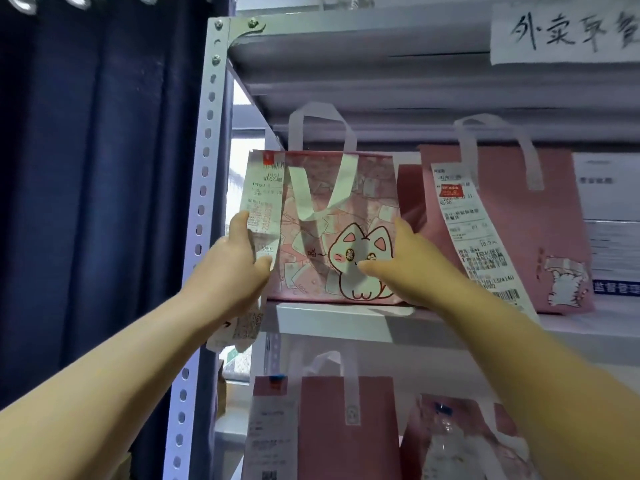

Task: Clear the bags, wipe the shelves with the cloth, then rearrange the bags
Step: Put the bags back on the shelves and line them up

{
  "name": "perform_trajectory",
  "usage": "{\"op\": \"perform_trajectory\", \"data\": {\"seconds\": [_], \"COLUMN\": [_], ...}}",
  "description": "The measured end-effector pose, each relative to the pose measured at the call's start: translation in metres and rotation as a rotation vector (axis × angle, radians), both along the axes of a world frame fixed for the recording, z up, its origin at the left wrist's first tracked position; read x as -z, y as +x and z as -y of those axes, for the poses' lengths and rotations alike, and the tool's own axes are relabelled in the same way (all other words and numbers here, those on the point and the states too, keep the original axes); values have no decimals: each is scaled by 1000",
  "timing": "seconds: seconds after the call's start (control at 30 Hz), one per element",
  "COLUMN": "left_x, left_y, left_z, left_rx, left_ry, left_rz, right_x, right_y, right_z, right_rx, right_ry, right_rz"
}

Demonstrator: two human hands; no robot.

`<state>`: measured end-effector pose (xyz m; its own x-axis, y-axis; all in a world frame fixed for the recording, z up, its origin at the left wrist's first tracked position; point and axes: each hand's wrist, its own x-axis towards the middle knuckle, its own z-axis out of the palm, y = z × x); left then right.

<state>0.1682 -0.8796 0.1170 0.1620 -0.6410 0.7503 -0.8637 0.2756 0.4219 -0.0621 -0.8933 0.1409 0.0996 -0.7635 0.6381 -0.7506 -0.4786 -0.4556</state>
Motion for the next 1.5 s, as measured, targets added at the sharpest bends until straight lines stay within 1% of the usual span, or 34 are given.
{"op": "perform_trajectory", "data": {"seconds": [0.07, 0.13, 0.3, 0.43, 0.63, 0.83, 1.07, 1.27, 1.4, 1.5], "left_x": [-1, -1, 1, 5, 10, 19, 31, 35, 33, 32], "left_y": [3, 6, 13, 13, 12, 1, -21, -69, -116, -158], "left_z": [2, 3, -3, -16, -47, -91, -163, -219, -244, -251], "left_rx": [22, 59, 129, 136, 157, 190, 174, 170, 220, 282], "left_ry": [12, -1, -61, -120, -211, -270, -398, -472, -484, -491], "left_rz": [-29, -59, -120, -98, -126, -163, -229, -258, -240, -243], "right_x": [-1, -2, 0, 1, 9, 20, 26, 29, 30, 32], "right_y": [2, 3, 2, 1, -11, -30, -62, -109, -160, -203], "right_z": [3, 5, 2, -9, -39, -72, -111, -157, -189, -205], "right_rx": [35, 72, 103, 137, 169, 48, -138, -329, -347, -286], "right_ry": [45, 42, -48, -114, -292, -444, -549, -590, -655, -692], "right_rz": [-27, -59, -32, -49, -25, 100, 166, 229, 267, 270]}}
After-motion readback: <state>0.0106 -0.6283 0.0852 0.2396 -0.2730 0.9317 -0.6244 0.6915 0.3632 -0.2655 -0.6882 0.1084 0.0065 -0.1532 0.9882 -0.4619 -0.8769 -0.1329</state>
